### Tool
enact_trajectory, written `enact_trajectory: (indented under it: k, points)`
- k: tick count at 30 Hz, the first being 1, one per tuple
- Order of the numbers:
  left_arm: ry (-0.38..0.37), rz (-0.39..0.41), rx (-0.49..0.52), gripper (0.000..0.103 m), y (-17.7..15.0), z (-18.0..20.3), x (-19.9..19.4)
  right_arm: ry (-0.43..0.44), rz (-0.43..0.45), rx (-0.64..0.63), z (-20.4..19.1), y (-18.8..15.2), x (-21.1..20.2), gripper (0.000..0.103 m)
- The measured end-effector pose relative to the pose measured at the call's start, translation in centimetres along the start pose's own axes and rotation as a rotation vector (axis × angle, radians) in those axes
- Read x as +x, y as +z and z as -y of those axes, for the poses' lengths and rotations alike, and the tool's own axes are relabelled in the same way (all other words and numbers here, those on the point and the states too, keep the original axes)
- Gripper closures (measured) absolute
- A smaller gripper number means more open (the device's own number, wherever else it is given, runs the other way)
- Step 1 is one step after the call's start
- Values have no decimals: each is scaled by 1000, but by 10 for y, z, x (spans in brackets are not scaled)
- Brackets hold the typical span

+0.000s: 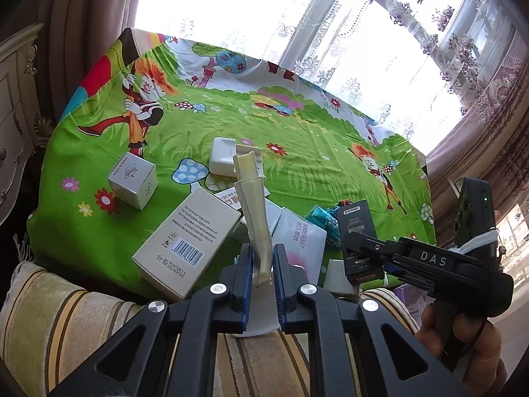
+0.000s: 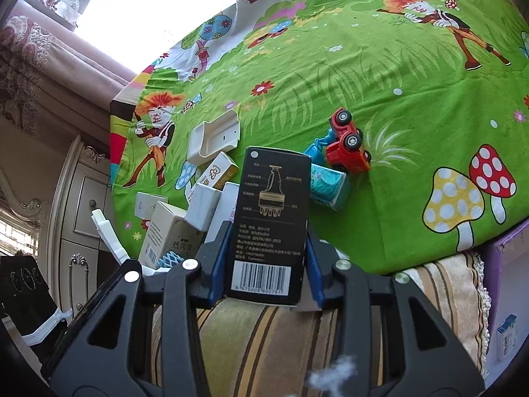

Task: Organize rigid objects
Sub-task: 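Lift white stand with left tool while right tool grasps black box, then carry stand and black box into the purple box and release both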

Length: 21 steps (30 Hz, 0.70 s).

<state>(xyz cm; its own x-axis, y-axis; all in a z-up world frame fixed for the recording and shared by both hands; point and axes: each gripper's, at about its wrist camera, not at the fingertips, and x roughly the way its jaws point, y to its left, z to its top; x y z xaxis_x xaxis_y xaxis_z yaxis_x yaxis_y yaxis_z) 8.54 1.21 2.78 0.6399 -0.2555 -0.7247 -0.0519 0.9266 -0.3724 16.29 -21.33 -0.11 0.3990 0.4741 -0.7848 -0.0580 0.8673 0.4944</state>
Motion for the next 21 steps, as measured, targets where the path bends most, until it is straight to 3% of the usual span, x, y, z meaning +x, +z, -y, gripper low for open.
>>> enact_trajectory:
  k: [15,21]
  points:
    - [-52,-8,30,90,-12,30,-11,18,94,5,24,-16,-49,58]
    - [-107,-36,53,92,-19,53,-10,-56,145,-11,41,-29,-81,58]
